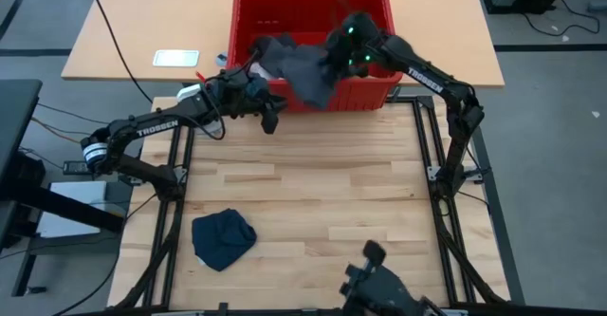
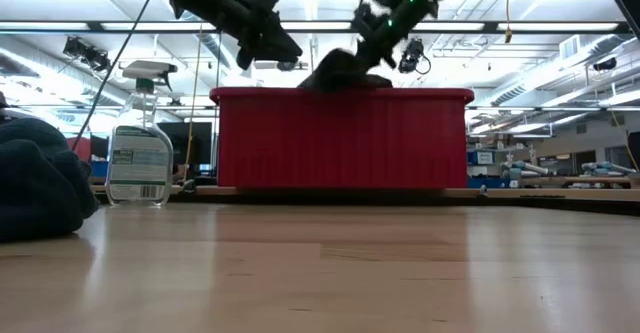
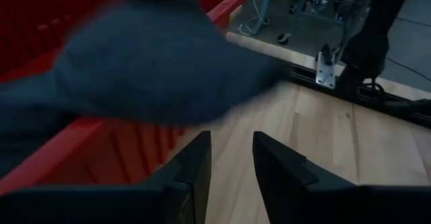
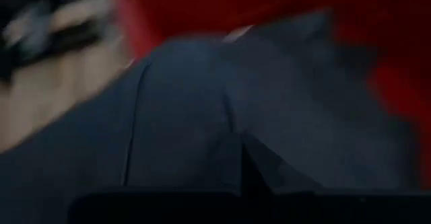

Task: Fold laundry
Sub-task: Remove the black shorts from the red laundry bin

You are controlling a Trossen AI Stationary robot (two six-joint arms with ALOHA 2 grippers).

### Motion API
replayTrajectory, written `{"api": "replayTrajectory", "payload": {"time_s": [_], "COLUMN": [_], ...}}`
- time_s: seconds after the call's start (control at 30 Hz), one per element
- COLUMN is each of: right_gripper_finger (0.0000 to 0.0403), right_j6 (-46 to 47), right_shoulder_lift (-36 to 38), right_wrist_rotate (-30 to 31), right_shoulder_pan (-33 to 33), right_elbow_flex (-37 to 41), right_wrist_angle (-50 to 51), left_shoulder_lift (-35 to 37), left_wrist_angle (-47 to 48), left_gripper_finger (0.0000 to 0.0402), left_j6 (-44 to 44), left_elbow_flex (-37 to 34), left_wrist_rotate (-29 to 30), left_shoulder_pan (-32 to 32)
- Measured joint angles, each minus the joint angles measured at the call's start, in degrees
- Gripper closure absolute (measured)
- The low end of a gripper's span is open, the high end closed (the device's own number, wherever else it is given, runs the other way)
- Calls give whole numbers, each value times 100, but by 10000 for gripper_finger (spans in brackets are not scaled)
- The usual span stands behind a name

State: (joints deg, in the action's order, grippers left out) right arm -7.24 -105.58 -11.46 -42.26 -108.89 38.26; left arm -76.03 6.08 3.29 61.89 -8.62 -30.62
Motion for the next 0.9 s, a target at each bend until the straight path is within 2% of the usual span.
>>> {"api": "replayTrajectory", "payload": {"time_s": [0.13,0.27,0.43,0.5,0.57,0.7,0.8,0.9], "right_gripper_finger": [399,400,401,401,401,389,357,317], "right_j6": [302,236,-73,34,440,635,527,280], "right_shoulder_lift": [241,588,954,1244,1422,1419,1169,863], "right_wrist_rotate": [977,1517,1532,1134,775,836,1141,1172], "right_shoulder_pan": [-19,-2,113,171,175,232,409,608], "right_elbow_flex": [-763,-1692,-2632,-2500,-2435,-2413,-2391,-2393], "right_wrist_angle": [-558,-1151,-1541,-1725,-1412,292,1430,2154], "left_shoulder_lift": [0,0,-4,-4,-4,-4,-4,-4], "left_wrist_angle": [55,231,469,493,482,459,459,446], "left_gripper_finger": [287,287,287,287,287,287,287,287], "left_j6": [-21,-310,-524,-664,-842,-1133,-1245,-1208], "left_elbow_flex": [0,0,0,0,0,0,0,0], "left_wrist_rotate": [-2,-5,-19,-22,-23,-112,-120,-119], "left_shoulder_pan": [-146,-250,-327,-336,-336,-334,-334,-334]}}
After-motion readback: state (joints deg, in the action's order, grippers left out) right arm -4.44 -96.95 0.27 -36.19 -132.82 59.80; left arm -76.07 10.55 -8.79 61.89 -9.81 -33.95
